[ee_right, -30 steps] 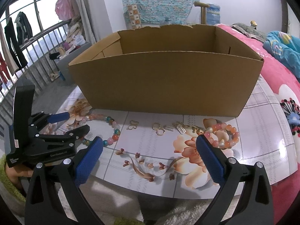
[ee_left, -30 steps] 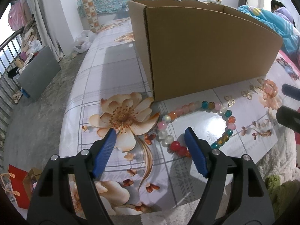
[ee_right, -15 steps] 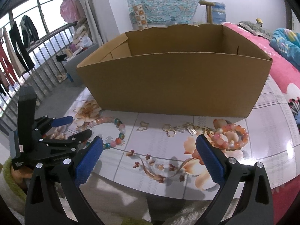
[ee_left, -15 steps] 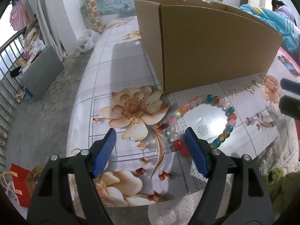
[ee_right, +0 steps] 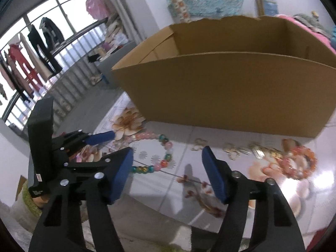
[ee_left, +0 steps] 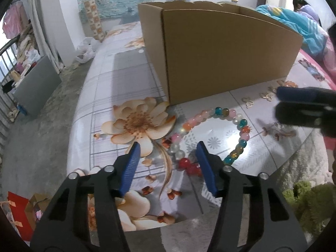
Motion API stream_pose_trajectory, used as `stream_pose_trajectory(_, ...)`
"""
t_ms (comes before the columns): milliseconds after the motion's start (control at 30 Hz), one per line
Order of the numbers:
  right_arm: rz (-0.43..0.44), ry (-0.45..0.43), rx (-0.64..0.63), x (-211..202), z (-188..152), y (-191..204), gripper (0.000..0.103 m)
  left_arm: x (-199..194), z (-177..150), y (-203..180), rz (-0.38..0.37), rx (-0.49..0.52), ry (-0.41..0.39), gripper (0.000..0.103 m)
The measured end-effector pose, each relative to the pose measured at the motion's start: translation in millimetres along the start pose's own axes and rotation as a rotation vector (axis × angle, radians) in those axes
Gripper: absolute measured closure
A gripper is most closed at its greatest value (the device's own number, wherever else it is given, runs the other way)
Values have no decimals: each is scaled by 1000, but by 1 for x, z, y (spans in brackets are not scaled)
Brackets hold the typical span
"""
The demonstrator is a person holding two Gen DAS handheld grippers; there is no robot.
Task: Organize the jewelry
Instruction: 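Grasp the multicolour bead bracelet with the left gripper and lift it toward the box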
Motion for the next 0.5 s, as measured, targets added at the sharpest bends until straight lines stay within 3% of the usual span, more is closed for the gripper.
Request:
stream_pose_trajectory(267,-21,88,-65,32,7,12,71,7,7,-4,-23,17,-5,75)
stream_pose_trajectory(500,-82,138,-130,50,5,19,82,12,12,-7,-44,19,-13,89)
Point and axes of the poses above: each gripper's, at about its wrist camera, not at the fingertips, and x roughly the way its jaws point, y to its left, z to its top, the point moved 1 cm from there along x, roughly the way its jaws point, and after that the axes turned 3 degrees about x, right-handed, at the moved point
